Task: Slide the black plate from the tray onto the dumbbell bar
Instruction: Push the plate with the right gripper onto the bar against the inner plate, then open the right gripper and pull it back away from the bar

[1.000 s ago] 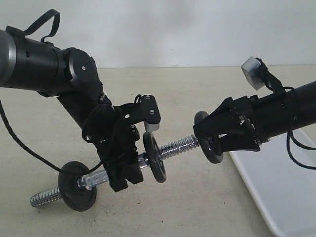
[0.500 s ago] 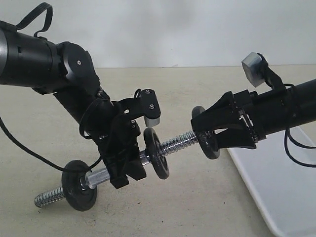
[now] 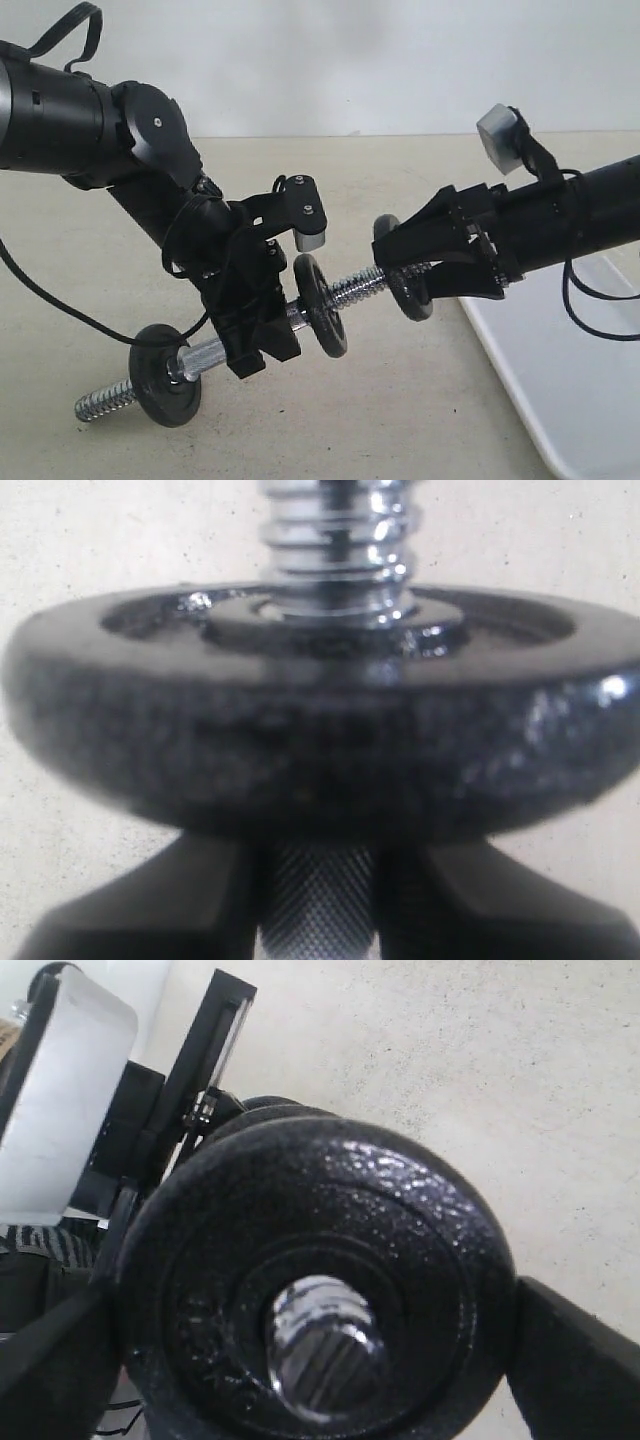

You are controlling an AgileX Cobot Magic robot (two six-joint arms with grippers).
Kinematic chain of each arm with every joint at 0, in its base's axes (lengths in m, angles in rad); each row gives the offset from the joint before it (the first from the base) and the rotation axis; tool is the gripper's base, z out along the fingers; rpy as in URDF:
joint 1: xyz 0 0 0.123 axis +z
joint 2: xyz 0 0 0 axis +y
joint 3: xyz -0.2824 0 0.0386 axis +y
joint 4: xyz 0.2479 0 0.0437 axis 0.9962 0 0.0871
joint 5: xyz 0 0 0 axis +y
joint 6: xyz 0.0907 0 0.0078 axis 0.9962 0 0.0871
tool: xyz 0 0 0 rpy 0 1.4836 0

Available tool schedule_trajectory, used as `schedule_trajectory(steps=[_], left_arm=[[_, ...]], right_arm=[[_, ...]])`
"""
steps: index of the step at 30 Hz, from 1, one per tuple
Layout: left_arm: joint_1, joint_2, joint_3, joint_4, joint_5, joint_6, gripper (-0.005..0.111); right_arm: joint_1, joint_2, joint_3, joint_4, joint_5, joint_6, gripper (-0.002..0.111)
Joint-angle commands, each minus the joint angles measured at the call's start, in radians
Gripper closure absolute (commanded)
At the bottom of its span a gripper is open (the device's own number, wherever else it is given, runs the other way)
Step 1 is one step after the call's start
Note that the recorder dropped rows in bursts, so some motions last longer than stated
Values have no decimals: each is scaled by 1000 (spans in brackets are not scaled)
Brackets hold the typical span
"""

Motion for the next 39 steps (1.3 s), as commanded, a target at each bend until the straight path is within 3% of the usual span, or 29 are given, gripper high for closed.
schedule_trajectory(steps=[1,10,18,21,26,28,35,39], left_arm=[[-2,-70,-30,-97,17,22,102],[-2,-70,-30,-97,29,22,102],[-2,-70,-30,-97,27,22,102],[-2,-70,-30,-97,27,22,102],[-2,-70,-30,-97,27,22,102],[-2,-70,-30,-97,21,22,102],[-2,-70,-30,-97,14,22,102],[-2,-70,-30,-95,7,22,102]], right_arm=[[53,-10,-8,83,-86,-15,108],[130,161,-8,344,-26,-161,108],[130,163,-8,341,-62,-163,105],[130,163,-8,341,-65,-161,87],[130,163,-8,337,-105,-137,18],[130,163,-8,320,-142,-93,4],[104,163,-8,224,-206,-75,3],[-21,142,-14,133,-131,-44,3]])
